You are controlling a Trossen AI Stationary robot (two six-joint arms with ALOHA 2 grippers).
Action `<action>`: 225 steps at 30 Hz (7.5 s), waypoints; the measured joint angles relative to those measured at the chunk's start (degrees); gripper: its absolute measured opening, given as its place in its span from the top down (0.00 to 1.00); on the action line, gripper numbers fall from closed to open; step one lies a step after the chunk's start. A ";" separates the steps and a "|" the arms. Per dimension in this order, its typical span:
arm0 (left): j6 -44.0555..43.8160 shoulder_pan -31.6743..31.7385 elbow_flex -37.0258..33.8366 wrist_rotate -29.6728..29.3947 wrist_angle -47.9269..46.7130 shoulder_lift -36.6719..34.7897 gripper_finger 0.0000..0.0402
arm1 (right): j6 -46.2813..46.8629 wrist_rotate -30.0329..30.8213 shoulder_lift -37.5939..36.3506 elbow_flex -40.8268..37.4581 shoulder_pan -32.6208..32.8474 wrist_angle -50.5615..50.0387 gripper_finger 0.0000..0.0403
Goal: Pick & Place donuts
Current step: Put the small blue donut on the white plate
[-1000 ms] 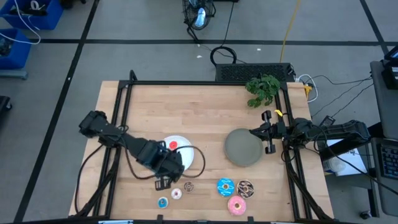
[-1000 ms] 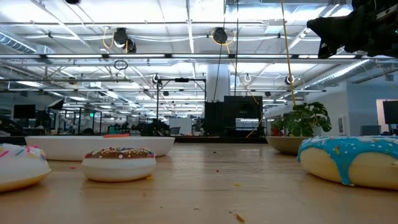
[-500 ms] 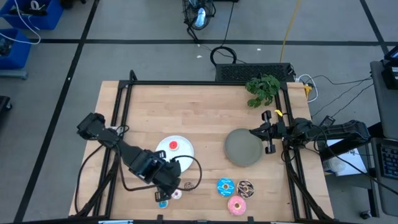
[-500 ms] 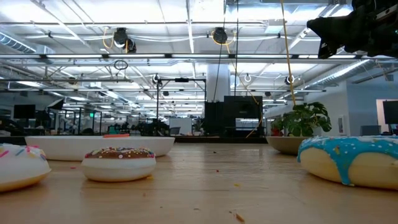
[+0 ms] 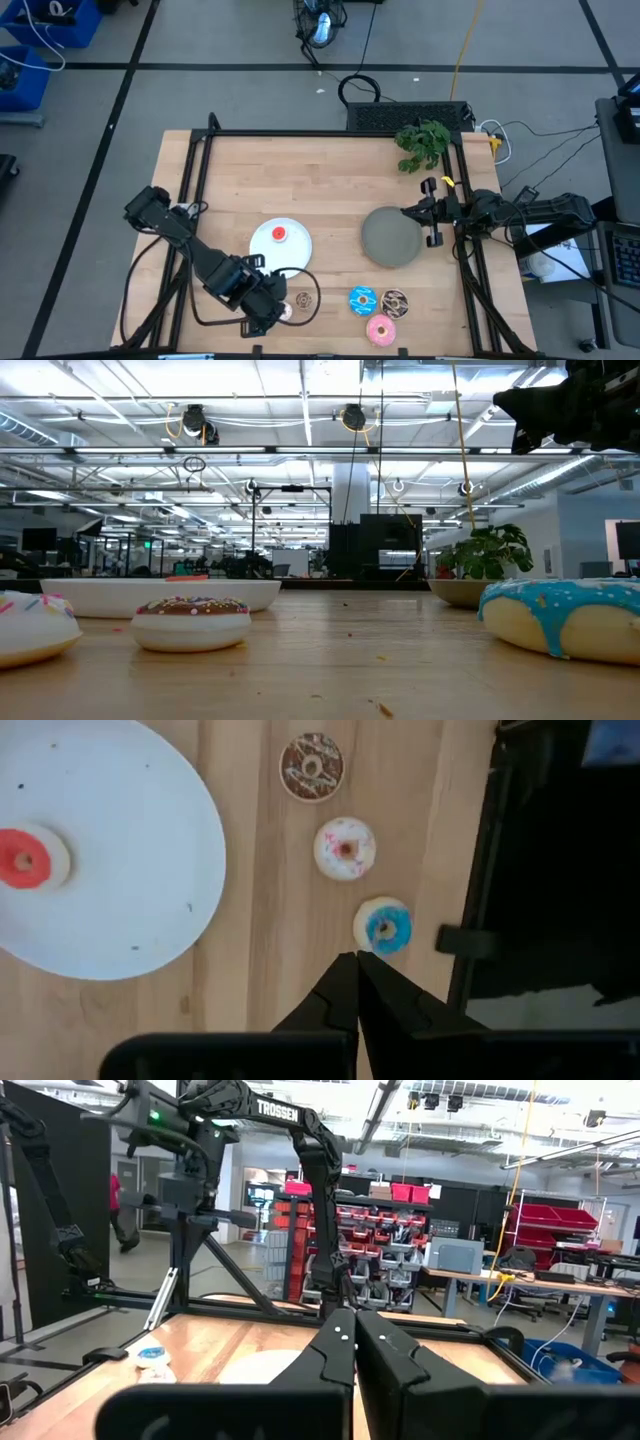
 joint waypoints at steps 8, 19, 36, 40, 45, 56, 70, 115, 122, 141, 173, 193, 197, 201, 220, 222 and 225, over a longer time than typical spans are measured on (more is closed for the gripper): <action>-2.94 -0.24 0.00 -0.04 0.62 -0.07 0.98 | -0.06 0.00 0.02 0.00 0.00 -0.01 1.00; -2.68 -3.02 0.03 6.89 13.53 6.39 0.99 | -1.93 2.98 0.10 0.00 0.00 0.44 1.00; 2.29 -6.68 0.00 4.85 12.21 11.63 0.94 | -1.70 5.64 0.20 0.00 0.00 0.47 1.00; 0.51 -6.59 0.00 3.58 9.95 11.63 0.92 | -1.49 5.64 0.20 0.00 0.00 0.47 1.00; -4.16 -6.57 0.00 -1.78 7.52 11.63 0.79 | -1.49 5.62 0.20 0.00 0.00 0.47 1.00; -2.70 -8.28 -0.32 -3.20 8.11 12.41 0.39 | -1.49 5.60 0.20 0.00 0.00 0.47 1.00; -2.45 -9.01 -0.48 0.19 8.24 17.71 0.11 | -1.46 5.57 0.18 0.00 0.00 0.50 1.00; -6.09 -8.93 -21.08 0.28 26.74 7.45 0.18 | -1.44 5.55 0.17 0.00 0.02 0.45 1.00; -8.64 -8.78 -23.51 1.56 29.19 7.69 0.18 | -1.45 5.55 0.17 0.00 0.02 0.45 1.00; -7.52 -8.93 -26.01 -1.54 36.02 8.80 0.18 | -1.46 5.57 0.17 0.00 0.02 0.45 1.00; -7.48 -8.66 -25.94 0.71 35.62 9.51 0.58 | -1.44 5.57 0.24 0.00 0.00 0.43 1.00; 3.09 -4.02 -6.91 -2.11 14.94 6.50 0.48 | -1.44 5.57 0.24 0.00 0.00 0.43 1.00; 4.62 -2.44 -3.23 -2.78 9.59 4.84 0.48 | -1.44 5.57 0.24 0.00 0.01 0.43 1.00; 6.03 -0.20 -1.19 -2.82 5.89 2.87 0.48 | -1.42 5.57 0.24 0.00 0.02 0.43 1.00; 10.07 6.72 -0.76 -4.70 -1.78 -3.78 0.48 | -1.44 5.57 0.24 0.00 0.02 0.43 1.00; 10.01 6.72 -0.76 -4.68 -1.99 -3.78 0.48 | -1.44 5.57 0.24 0.00 0.02 0.43 1.00; 10.00 6.70 -0.76 -4.64 -1.97 -3.78 0.48 | -1.43 5.57 0.24 0.00 0.02 0.43 1.00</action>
